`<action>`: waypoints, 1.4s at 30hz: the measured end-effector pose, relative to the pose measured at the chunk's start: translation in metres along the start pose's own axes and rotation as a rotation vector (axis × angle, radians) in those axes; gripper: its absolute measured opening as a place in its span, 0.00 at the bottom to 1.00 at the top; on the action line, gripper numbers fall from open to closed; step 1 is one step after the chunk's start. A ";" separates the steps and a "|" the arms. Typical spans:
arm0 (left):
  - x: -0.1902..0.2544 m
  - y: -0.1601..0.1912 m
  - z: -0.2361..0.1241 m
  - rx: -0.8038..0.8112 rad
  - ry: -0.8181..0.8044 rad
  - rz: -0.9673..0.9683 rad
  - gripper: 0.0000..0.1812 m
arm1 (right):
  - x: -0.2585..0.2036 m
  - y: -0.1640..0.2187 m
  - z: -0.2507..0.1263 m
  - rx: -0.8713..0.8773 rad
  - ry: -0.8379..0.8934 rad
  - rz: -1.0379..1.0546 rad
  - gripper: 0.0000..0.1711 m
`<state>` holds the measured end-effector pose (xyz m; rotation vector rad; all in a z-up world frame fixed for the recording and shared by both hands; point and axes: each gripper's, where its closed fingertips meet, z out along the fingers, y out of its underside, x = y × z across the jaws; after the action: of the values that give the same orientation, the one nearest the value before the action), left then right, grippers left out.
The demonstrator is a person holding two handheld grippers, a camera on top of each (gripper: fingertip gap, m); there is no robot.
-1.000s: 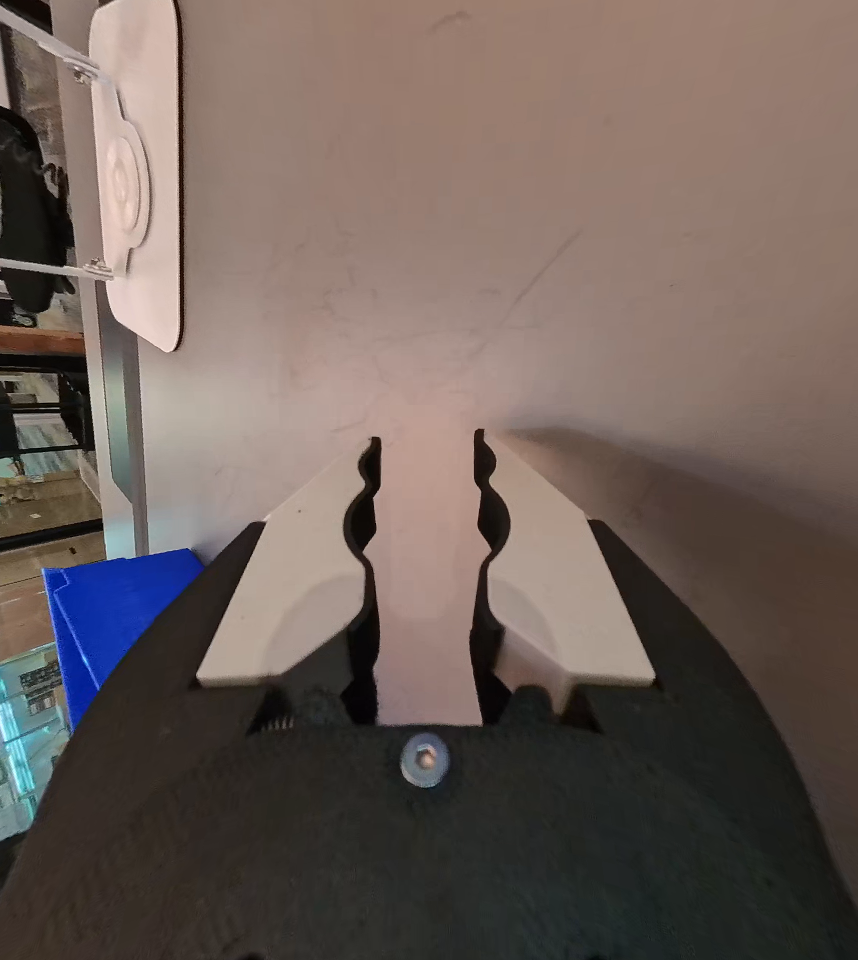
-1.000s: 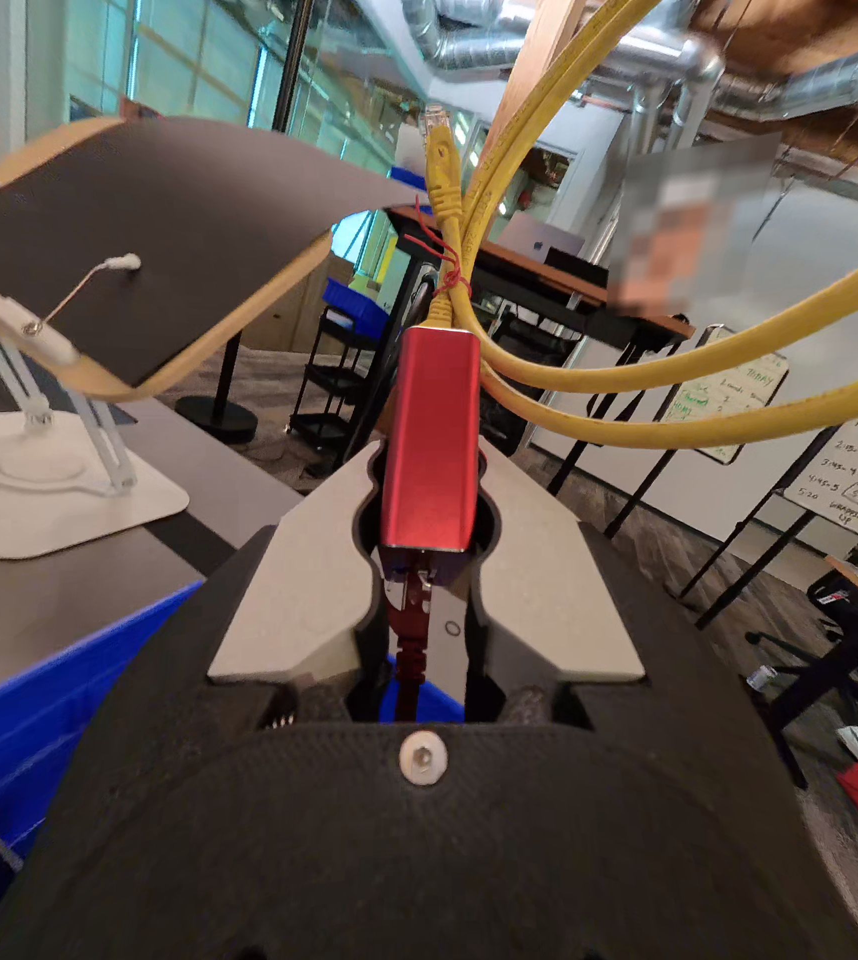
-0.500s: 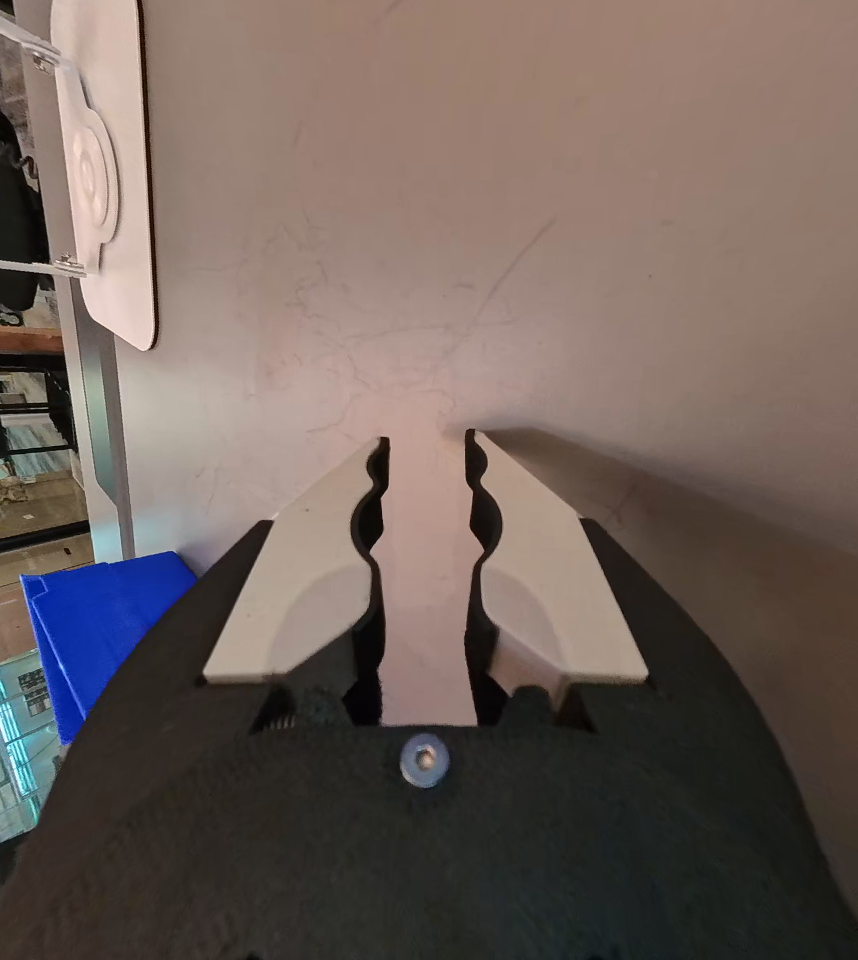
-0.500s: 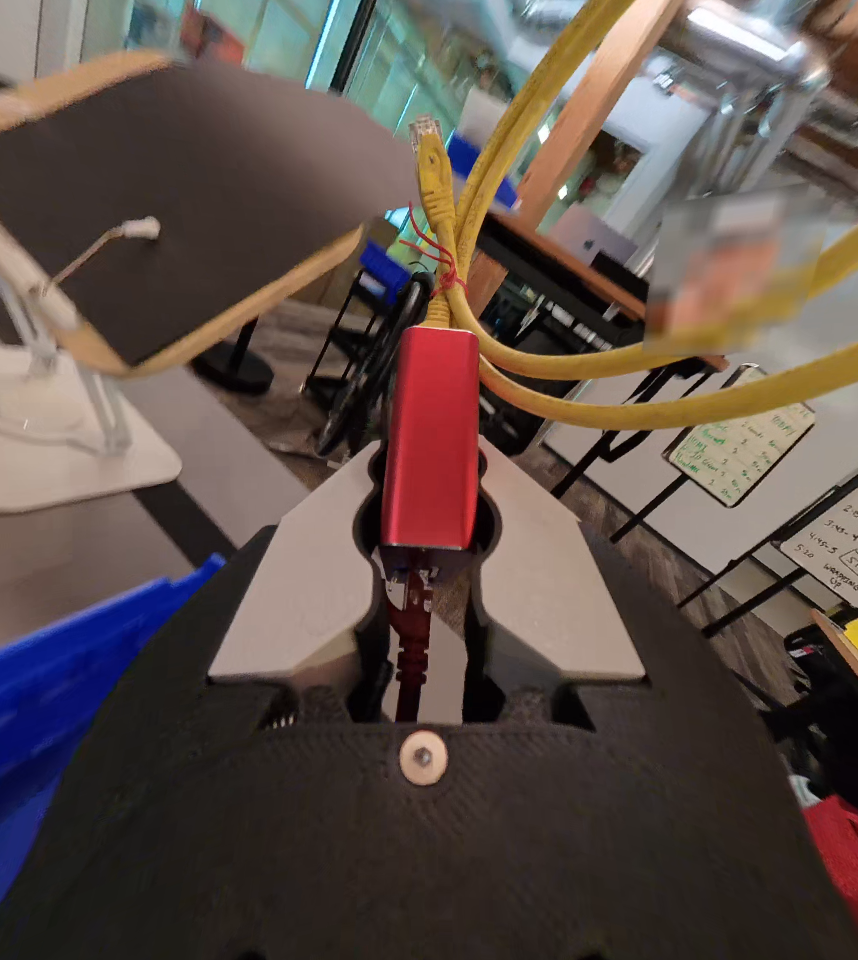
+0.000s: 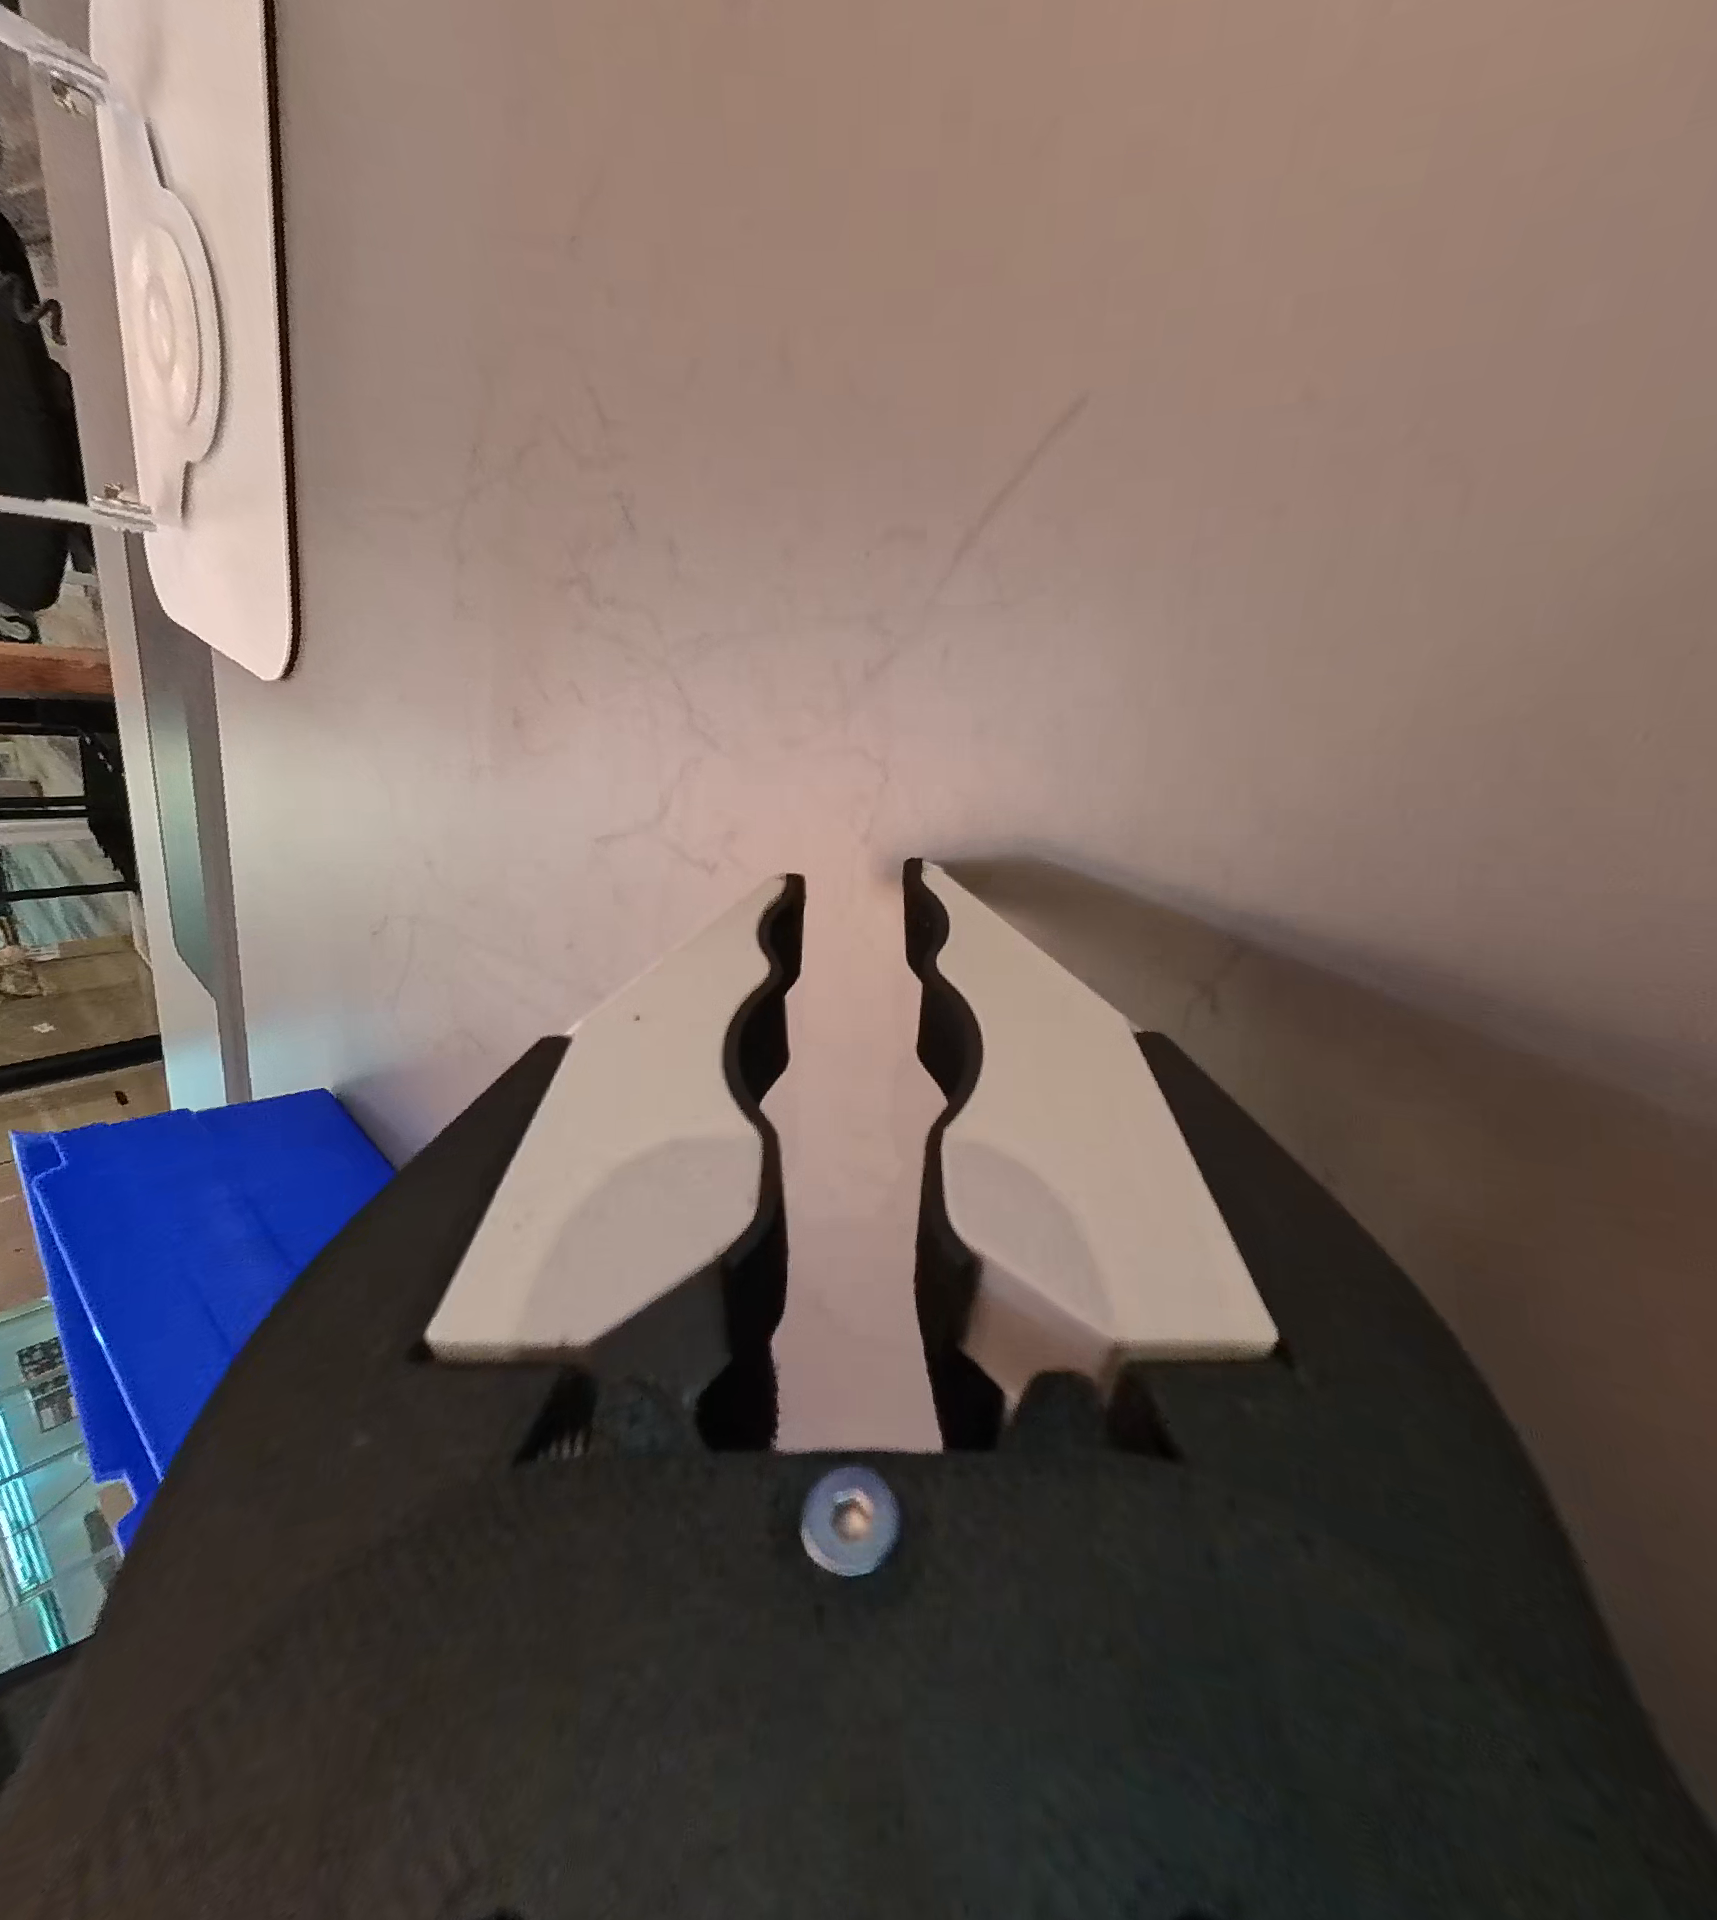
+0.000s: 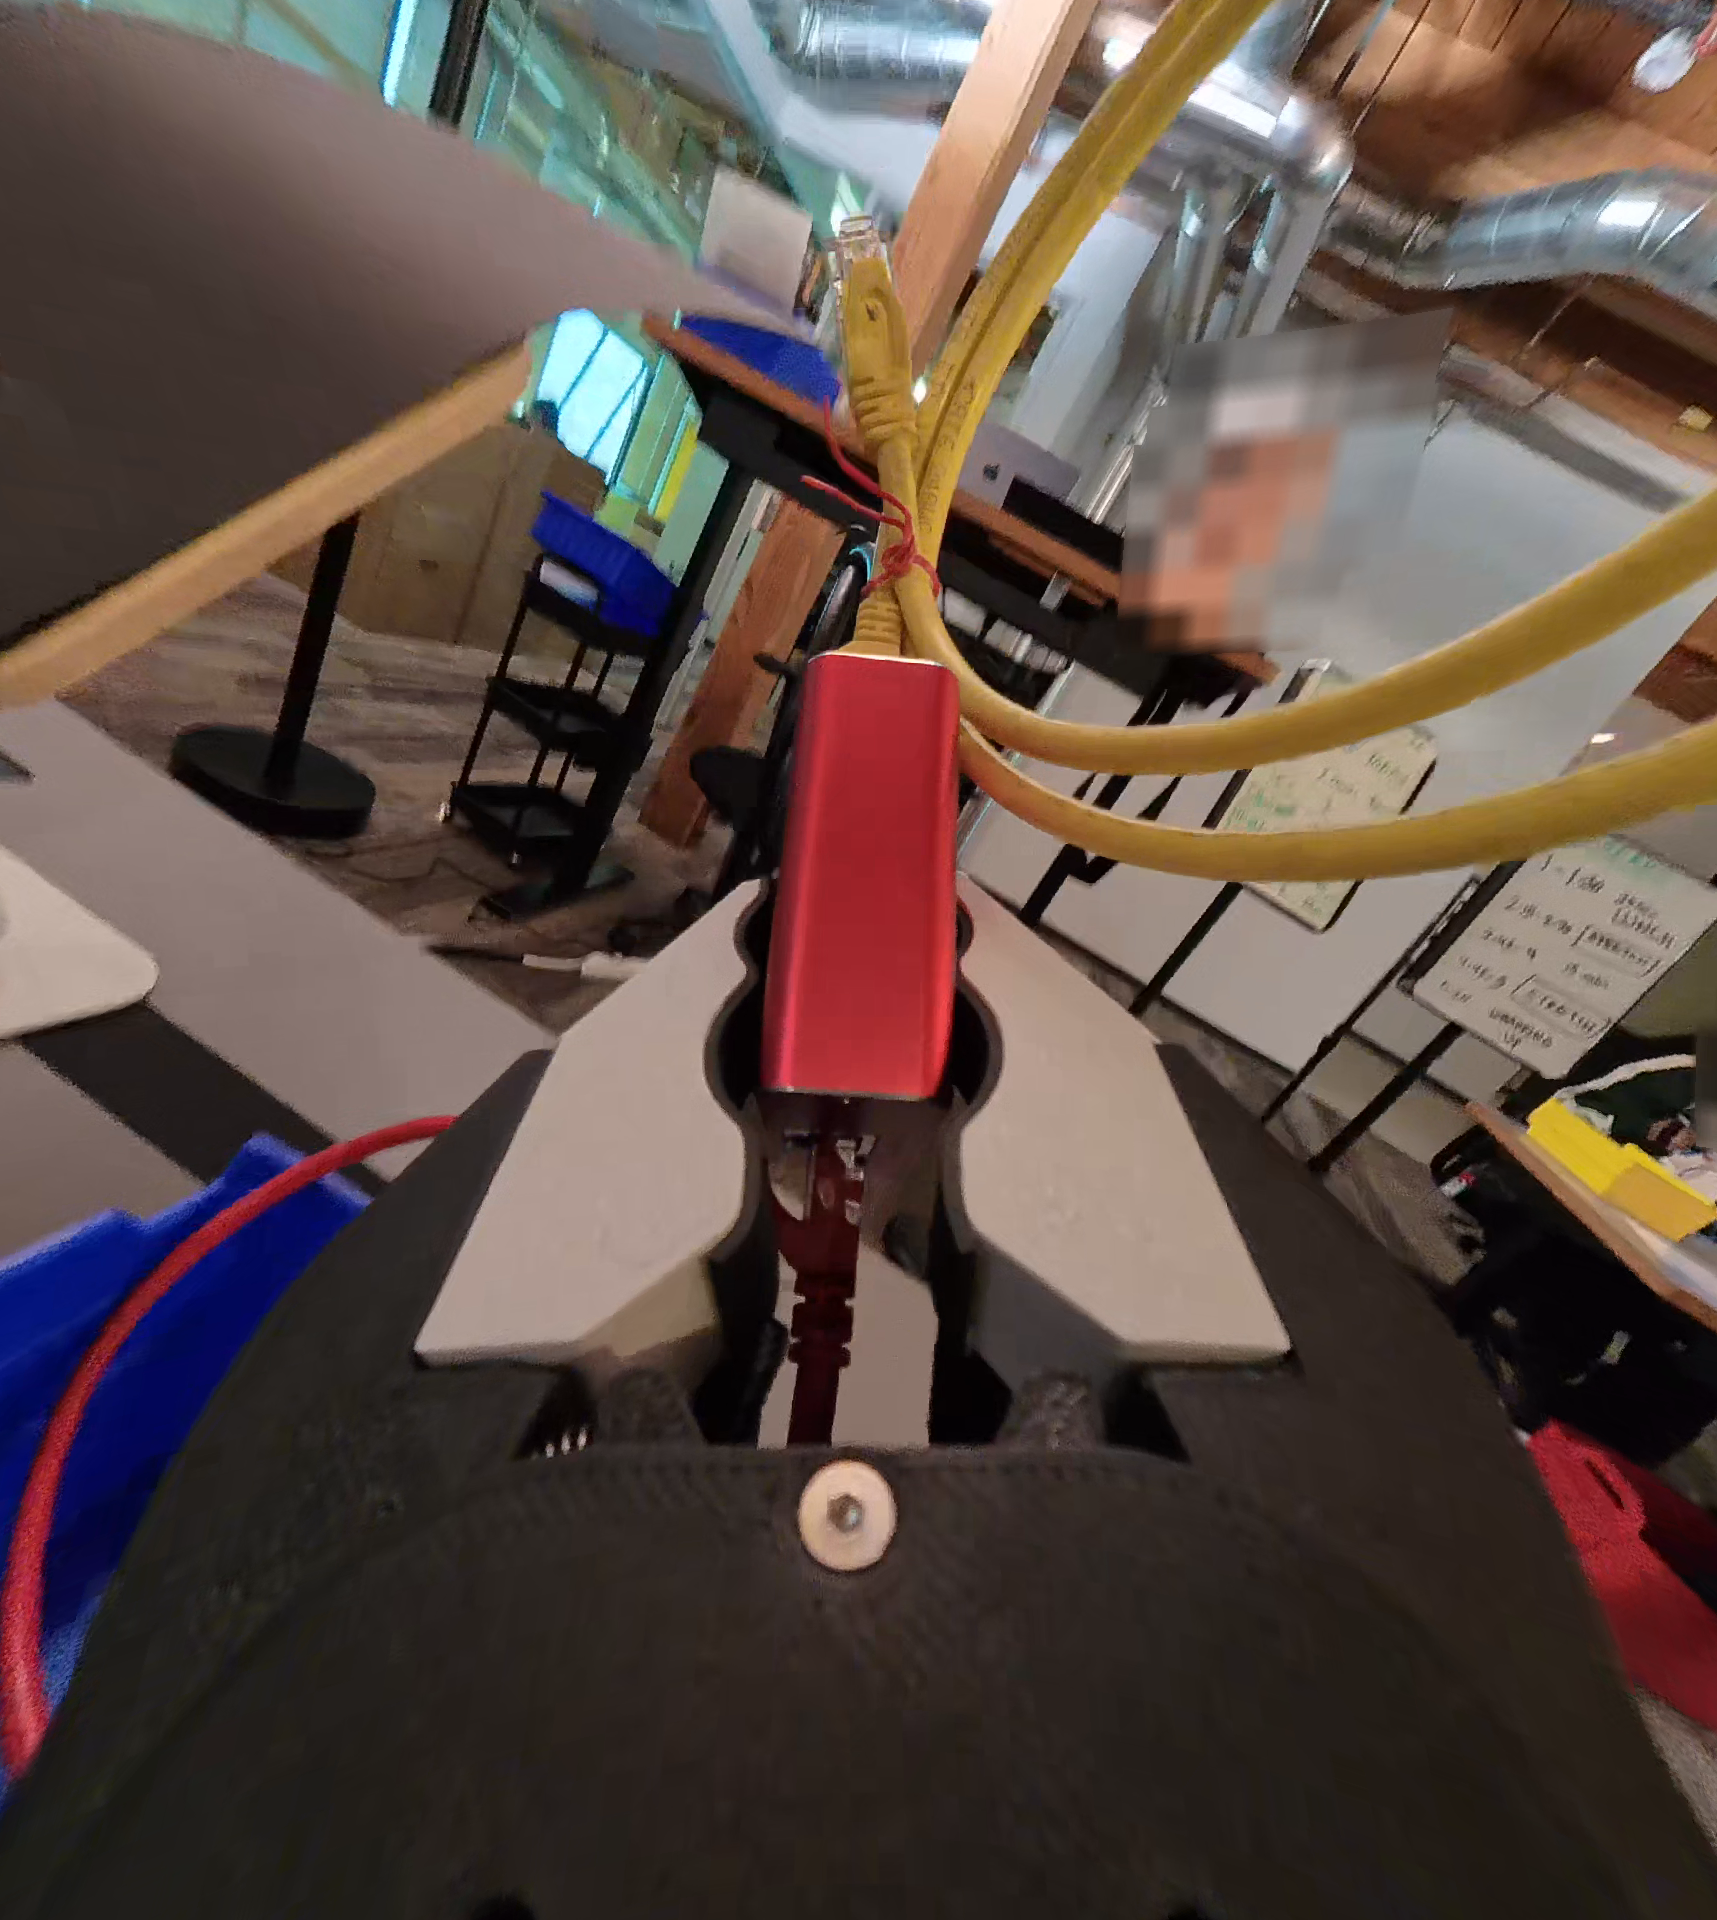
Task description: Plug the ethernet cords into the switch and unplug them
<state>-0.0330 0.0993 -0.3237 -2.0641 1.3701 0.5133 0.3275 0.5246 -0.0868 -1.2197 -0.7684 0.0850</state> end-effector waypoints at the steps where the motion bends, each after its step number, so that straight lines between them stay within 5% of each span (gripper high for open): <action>1: 0.000 0.001 0.000 0.000 0.000 -0.003 0.09 | -0.008 0.007 -0.001 -0.035 -0.022 -0.023 0.16; 8: -0.001 -0.001 0.005 0.001 -0.013 0.003 0.05 | -0.050 0.013 -0.027 -0.116 -0.188 -0.048 0.16; 19: 0.001 0.000 0.006 0.005 -0.034 0.014 0.00 | -0.049 0.025 -0.067 -0.204 -0.333 0.072 0.16; 42: -0.002 0.001 0.010 0.013 -0.063 0.010 0.00 | -0.009 0.005 -0.103 0.016 -0.366 0.451 0.15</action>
<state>-0.0351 0.1071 -0.3301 -2.0143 1.3447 0.5680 0.3815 0.4385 -0.1084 -1.3621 -0.7899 0.6981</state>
